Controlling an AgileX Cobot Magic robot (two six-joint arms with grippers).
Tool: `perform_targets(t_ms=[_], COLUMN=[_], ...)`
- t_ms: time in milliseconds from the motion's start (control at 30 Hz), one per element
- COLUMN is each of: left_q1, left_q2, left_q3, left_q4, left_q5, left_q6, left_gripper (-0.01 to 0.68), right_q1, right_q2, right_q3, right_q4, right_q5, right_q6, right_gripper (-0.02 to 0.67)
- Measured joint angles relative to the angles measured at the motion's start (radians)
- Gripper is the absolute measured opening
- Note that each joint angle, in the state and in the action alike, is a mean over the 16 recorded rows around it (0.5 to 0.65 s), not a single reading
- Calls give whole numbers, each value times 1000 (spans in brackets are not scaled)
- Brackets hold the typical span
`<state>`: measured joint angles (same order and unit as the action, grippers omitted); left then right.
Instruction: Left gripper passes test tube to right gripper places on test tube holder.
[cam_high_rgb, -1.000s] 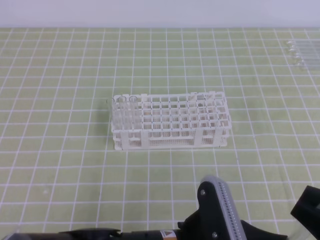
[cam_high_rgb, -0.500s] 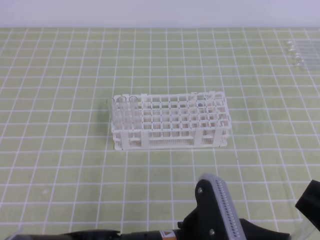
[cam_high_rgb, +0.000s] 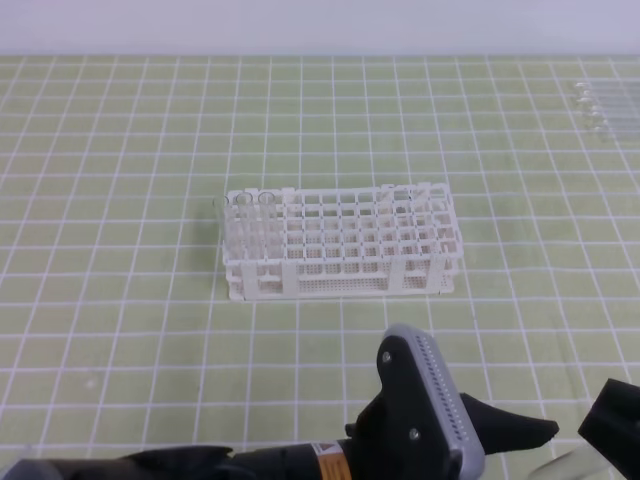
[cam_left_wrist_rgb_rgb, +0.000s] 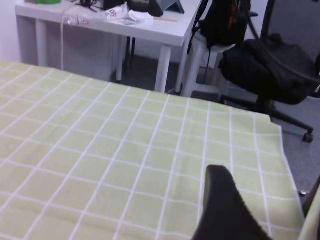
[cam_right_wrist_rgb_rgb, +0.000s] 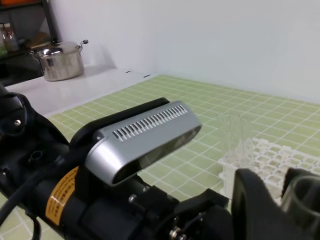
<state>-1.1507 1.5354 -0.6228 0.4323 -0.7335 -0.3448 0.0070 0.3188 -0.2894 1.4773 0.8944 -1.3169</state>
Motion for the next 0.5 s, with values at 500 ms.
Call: perform_targets(t_ms=[500], left_q1=[0], left_q2=[-208], left_q3=[0], left_q4=[11], left_q5=[431], left_q6=[1], left_gripper=[325], right_q1=[1], right_q2=[0], right_q3=[0], right_q4=[0], right_q5=[-84], right_q6=[-50], right_gripper=[102])
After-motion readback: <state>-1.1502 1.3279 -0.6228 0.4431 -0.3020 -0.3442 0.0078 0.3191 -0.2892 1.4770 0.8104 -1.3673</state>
